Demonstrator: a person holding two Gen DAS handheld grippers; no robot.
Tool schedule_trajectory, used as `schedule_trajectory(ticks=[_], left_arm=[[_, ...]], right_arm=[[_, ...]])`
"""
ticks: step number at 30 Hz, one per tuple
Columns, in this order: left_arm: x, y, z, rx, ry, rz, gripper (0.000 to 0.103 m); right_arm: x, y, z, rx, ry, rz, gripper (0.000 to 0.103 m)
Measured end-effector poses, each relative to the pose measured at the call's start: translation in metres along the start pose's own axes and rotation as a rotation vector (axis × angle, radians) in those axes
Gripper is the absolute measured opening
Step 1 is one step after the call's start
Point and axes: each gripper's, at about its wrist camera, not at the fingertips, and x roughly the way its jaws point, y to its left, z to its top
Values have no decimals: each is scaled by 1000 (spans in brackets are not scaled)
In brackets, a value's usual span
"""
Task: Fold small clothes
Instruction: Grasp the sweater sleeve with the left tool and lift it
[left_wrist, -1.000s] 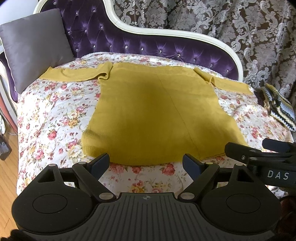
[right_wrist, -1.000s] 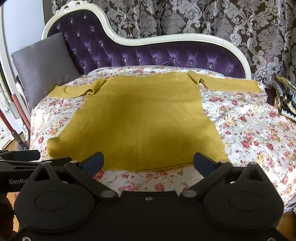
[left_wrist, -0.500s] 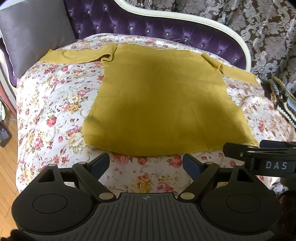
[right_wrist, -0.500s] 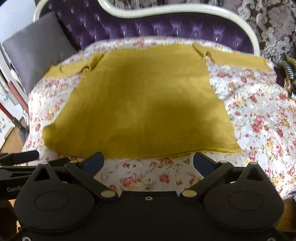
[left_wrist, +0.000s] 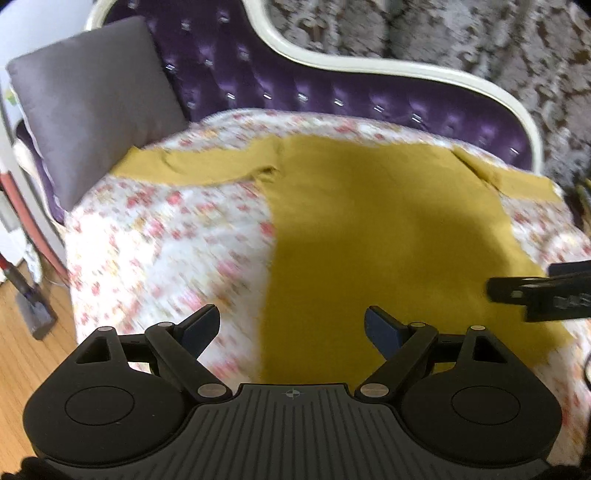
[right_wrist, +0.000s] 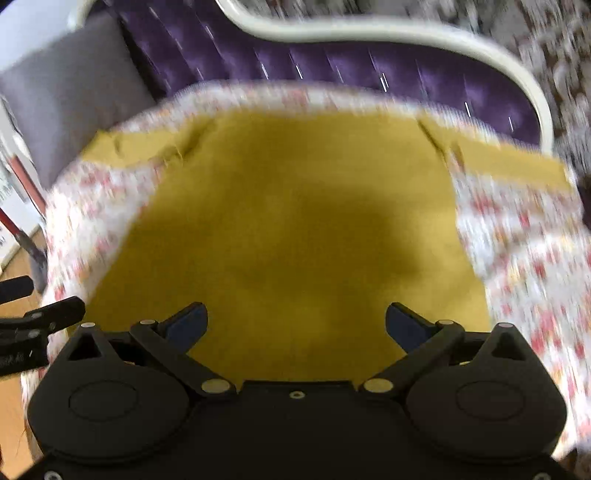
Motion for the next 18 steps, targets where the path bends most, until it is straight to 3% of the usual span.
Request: schedule_trajectory(ticks=[4,7,12,18], left_arm=[[24,32,26,-72,-4,46,86],[46,64,44,-150,-15,77,83],[84,117,75,-230,-40,155,70],[137,161,108,-238,-67,229,70]], right_arm=[[2,12,11,-61,-174,27,101],[15,18,21,-80,-155,34,86],[47,23,33,-87,-94,72,82],[68,26,44,-61,-113,123,82]])
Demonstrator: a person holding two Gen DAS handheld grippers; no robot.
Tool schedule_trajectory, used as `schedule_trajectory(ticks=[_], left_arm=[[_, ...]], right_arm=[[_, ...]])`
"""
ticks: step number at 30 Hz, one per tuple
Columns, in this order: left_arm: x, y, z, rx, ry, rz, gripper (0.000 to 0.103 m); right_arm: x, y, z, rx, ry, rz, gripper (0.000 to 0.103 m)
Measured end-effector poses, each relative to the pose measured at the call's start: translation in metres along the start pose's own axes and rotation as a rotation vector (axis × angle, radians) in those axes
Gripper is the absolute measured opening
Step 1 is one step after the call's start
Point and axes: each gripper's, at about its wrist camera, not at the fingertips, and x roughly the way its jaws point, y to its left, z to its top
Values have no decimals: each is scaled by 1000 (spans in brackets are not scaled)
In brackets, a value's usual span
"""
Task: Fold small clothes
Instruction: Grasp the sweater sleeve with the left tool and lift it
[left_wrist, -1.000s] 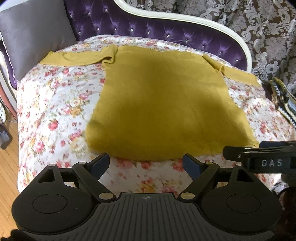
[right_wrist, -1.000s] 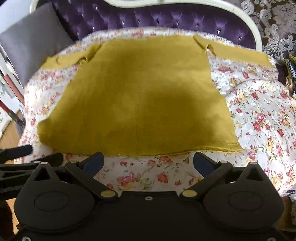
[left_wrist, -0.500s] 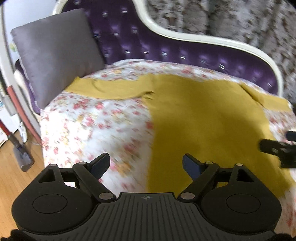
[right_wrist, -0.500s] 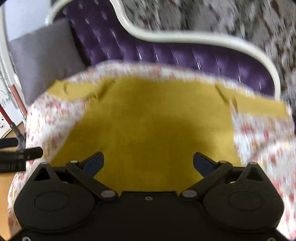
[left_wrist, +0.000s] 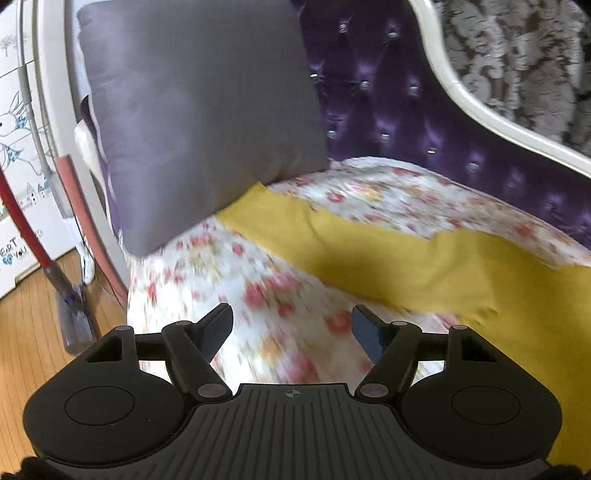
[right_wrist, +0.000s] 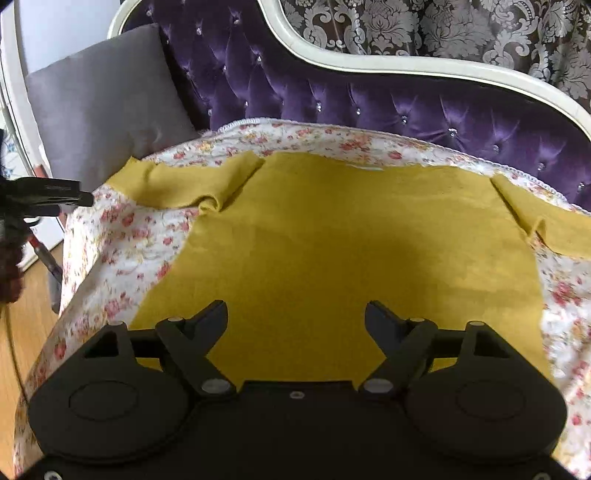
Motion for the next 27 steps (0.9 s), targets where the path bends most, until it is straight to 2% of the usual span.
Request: schedule_trajectory(ticks=[6,9,12,17,19,20,23,27], left_arm=[[65,12,31,-48,19,33,70],[96,16,40,-71,58,67,70],[120,21,45,-100,81,101,70],[139,21,56,-127,77,89,68],[146,17,62,-119,55,73,35],[146,13,65,-105,46,63,7],[136,-2,76,-110,50,23,6],[91,-51,92,-23,-36,-51,6]], right_arm=[[24,-3,12,34,25,54,83],[30,-1,14,24,18,68,84],[33,3,14,3,14,75,85],[39,6,14,-27,12,85,85],[40,5,14,-25,15,93,85],[41,4,13,-21,16,97,85],[39,1,12,-10,11,100,85],[36,-6,9,13,12,108,85]])
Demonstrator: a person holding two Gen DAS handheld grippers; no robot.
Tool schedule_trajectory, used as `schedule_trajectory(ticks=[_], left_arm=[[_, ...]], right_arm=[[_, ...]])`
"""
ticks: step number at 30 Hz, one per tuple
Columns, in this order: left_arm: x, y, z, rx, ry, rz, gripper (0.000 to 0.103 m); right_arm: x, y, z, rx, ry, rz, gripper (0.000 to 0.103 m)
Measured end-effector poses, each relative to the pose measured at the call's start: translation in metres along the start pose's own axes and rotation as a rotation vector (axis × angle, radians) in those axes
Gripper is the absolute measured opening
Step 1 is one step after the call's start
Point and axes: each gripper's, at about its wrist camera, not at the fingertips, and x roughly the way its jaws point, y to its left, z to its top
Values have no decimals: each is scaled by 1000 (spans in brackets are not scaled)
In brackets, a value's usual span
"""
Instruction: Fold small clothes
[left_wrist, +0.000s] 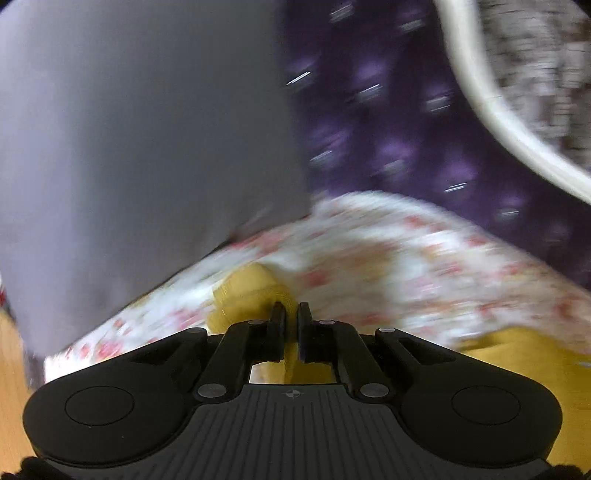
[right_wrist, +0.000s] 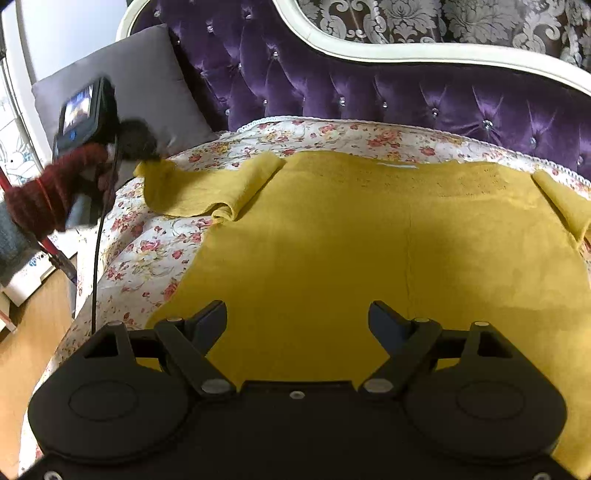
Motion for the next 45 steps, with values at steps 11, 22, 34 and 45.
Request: schedule_trajectory(ticks=[11,22,34,45], left_arm=[[-103,-179,-4,184,-158,-336,6],[-130,-263,-56,359,-110,-568,9],[-108,-162,-55,341,-87,-288,23],[-45,-118,-129,404,84,-156,23]], right_arm=[[-22,-19,-13,43,-39,-10,85],[-34,-38,-18,90,-8,-64,89],[-14,-60,28,102,-74,-127,89],[77,-68,96,-37,-70,-244,88]])
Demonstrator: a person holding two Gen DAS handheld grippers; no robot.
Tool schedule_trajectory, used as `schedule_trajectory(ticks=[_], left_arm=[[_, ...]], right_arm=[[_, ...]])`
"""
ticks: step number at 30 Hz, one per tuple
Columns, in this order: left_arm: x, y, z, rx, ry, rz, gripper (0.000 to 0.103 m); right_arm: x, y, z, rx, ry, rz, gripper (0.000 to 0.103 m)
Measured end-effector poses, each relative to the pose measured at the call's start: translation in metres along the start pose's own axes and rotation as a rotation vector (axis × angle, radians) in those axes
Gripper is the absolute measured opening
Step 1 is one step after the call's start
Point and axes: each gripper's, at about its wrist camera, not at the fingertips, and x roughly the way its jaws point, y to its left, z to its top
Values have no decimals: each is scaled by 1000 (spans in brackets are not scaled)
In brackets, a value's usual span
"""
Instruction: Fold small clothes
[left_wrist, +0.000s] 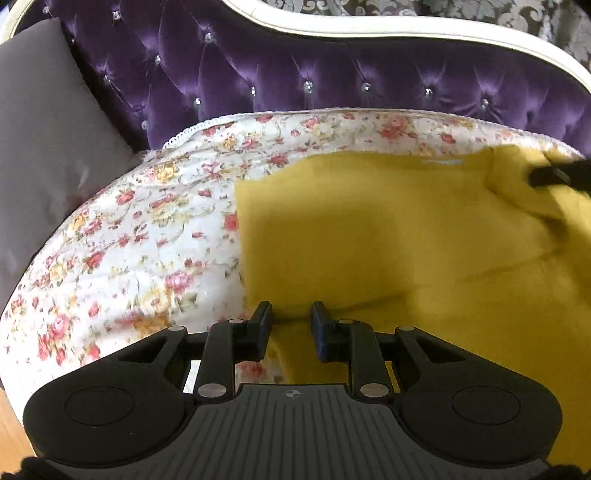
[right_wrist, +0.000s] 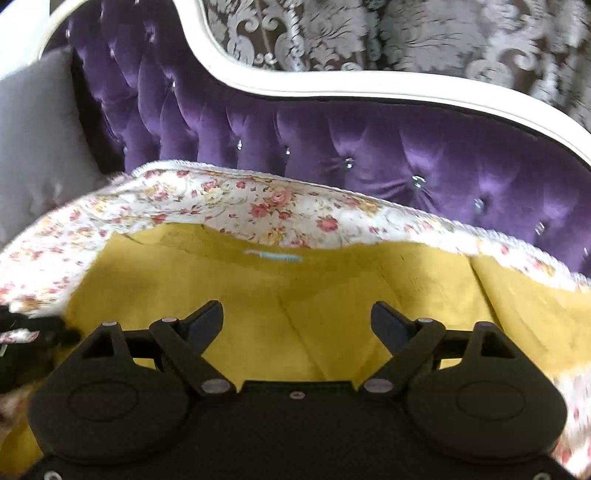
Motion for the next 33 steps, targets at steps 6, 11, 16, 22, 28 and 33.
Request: schedule_trajectory(ticks=[6,11,16,22,28,33], left_arm=[[-7,-3,-8,28,-30,18,24],[-6,8,-10,-30,-31,-28,24],[-6,4,-13,-22,-48,-15,25],[-6,6,-12,-38,-47,-27,25],[-9,8,-11,-43,-40,-46,25],[-11,13,-11,-65,-33,-69,25]], right_arm=[[57,17,3,-147,92,-91,61],[49,-12,8,-161,86,-197,43],[22,-77,7,-19,103,-306,45],[-3,-115,7,143,63,-265,59],[25,-118,-1,231,140,-157,64],[35,-112,-2,184,169,-44,12]])
